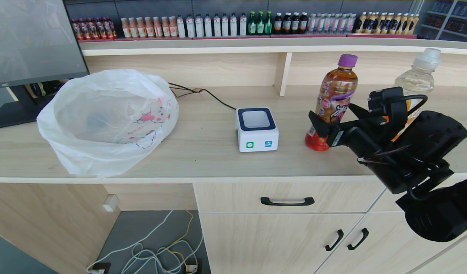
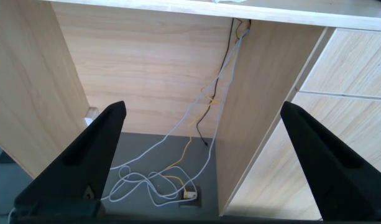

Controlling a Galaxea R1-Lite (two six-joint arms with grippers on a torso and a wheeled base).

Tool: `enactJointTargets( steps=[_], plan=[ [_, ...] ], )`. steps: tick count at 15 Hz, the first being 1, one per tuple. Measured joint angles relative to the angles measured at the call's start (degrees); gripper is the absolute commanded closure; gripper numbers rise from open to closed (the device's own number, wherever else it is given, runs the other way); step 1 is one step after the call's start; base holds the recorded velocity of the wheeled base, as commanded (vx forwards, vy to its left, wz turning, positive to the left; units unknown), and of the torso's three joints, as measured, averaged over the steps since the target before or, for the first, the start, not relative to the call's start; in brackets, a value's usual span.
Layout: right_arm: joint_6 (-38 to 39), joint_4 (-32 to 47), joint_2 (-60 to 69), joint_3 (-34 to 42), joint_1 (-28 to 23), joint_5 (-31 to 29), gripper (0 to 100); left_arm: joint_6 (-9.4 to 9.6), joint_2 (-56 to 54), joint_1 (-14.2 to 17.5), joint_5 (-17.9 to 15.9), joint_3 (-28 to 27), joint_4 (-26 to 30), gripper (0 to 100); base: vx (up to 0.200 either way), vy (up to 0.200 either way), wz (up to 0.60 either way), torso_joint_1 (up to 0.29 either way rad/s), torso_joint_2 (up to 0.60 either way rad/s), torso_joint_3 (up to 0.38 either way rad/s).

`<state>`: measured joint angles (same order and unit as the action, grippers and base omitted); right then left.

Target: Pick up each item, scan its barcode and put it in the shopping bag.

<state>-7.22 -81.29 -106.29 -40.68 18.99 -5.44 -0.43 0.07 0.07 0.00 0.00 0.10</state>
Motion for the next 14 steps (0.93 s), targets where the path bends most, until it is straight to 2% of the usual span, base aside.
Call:
enactJointTargets(
  steps=[14],
  plan=[
    [0.0, 0.0, -5.7, -8.8, -1.0, 0.0, 0, 0.0, 0.0, 0.0, 0.0, 0.0, 0.0, 0, 0.0, 0.0, 0.0, 0.0, 0.0, 0.0]
  ],
)
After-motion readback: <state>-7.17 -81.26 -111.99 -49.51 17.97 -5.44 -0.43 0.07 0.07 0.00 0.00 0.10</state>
